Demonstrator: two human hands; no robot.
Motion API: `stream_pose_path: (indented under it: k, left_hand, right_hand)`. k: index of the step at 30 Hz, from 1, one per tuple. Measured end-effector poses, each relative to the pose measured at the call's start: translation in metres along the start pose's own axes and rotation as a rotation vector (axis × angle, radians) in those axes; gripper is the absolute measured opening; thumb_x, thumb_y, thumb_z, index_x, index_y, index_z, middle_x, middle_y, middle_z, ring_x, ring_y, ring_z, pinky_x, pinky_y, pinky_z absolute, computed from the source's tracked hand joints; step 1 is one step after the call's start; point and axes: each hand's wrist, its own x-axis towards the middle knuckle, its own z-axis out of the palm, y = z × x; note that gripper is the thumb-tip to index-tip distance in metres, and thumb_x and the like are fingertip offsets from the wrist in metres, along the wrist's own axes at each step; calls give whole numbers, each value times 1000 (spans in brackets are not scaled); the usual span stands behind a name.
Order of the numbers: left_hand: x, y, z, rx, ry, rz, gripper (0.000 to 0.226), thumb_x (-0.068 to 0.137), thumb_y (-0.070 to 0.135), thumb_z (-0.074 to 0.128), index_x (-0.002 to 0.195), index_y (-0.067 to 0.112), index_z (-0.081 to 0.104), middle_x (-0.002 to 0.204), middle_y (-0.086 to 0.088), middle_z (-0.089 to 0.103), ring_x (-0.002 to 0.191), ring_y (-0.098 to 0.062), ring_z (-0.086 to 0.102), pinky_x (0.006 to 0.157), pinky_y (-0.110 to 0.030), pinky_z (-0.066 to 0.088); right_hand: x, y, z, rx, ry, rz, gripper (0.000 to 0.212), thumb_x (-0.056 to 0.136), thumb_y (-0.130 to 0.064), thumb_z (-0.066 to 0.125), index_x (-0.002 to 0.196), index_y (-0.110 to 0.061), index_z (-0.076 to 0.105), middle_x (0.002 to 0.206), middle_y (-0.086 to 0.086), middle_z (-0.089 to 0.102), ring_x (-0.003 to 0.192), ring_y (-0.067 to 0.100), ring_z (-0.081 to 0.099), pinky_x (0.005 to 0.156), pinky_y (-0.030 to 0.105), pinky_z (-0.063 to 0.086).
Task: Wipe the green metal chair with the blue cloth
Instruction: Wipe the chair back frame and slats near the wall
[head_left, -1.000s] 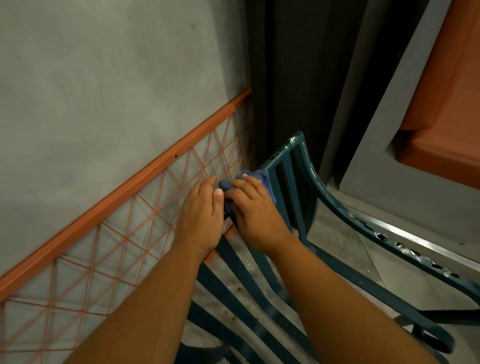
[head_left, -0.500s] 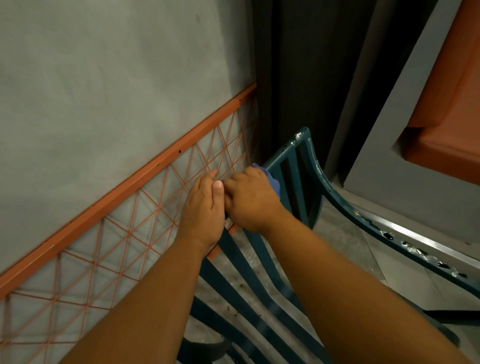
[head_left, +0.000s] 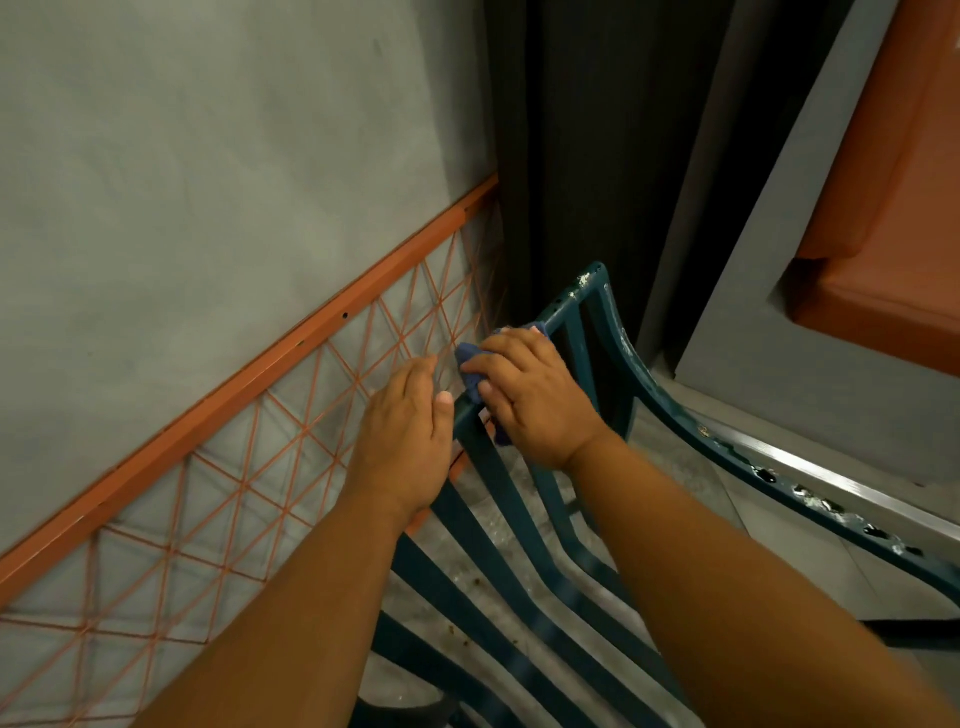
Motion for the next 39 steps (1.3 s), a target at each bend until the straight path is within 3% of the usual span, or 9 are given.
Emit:
stream_pose_path:
  k: [5,9,13,19,22,27,30,33,39]
  left_hand:
    - [2,2,0,30,-26,-11,48,102,29,27,148,15,27,153,-3,30,140,-18,27,115,-34,17]
    - [2,2,-1,-7,-31,-34,48,102,30,28,147,14,29,152,-4,32,139,-19,30,113,-36,24]
    - [4,2,1,-9,-35,-54,48,102,32,27,147,15,29,152,-4,33,138,-20,31,114,-38,24]
    - [4,3,-2,183,-60,-28,52,100,40,23,148,20,27,156,-6,24,142,-26,23,114,-54,21]
    - [19,13,-4,273,-40,16,52,99,42,24,146,21,30,156,-8,22,142,-28,22,115,-53,19]
    - [52,32,9,200,-28,128,59,96,43,15,145,17,34,154,-9,27,140,-27,26,114,-53,19]
    - [55,33,19,183,-6,112,53,100,35,19,146,13,31,153,-10,29,141,-26,26,116,-50,17]
    - [54,30,20,209,41,115,59,96,40,14,144,11,33,150,-13,34,138,-28,31,114,-50,23]
    - [55,30,26,333,15,136,68,91,45,0,146,16,27,153,-8,30,142,-23,25,117,-49,16]
  right_hand:
    - [31,2,-2,-35,29,329,39,95,-33,31,104,-17,65,113,4,62,121,28,46,107,47,31]
    - [9,-19,12,109,74,247,26,95,-25,43,106,-17,65,118,4,63,128,28,42,112,48,26]
    - [-29,-22,7,276,183,180,27,89,-9,57,113,-12,67,124,6,63,123,24,45,108,22,31]
    - [-35,-17,-29,1092,474,913,24,101,-19,46,101,-30,67,110,1,67,102,14,64,86,30,53]
    - [-22,-6,-39,1310,695,1019,18,100,-28,47,108,-35,62,119,2,64,106,16,64,89,35,55]
    - [6,-6,-31,624,468,694,47,98,-27,50,144,-27,40,151,-1,39,137,10,34,114,30,29]
    - [12,-5,-11,222,96,385,39,101,-34,40,140,-30,46,156,-2,31,148,20,9,120,50,11]
    - [14,8,-13,52,-76,332,39,101,-46,30,133,-38,50,155,-7,30,148,20,1,115,58,-5]
    - [38,18,-13,-30,-52,434,40,100,-39,31,122,-25,60,146,-1,42,147,27,9,116,59,-6]
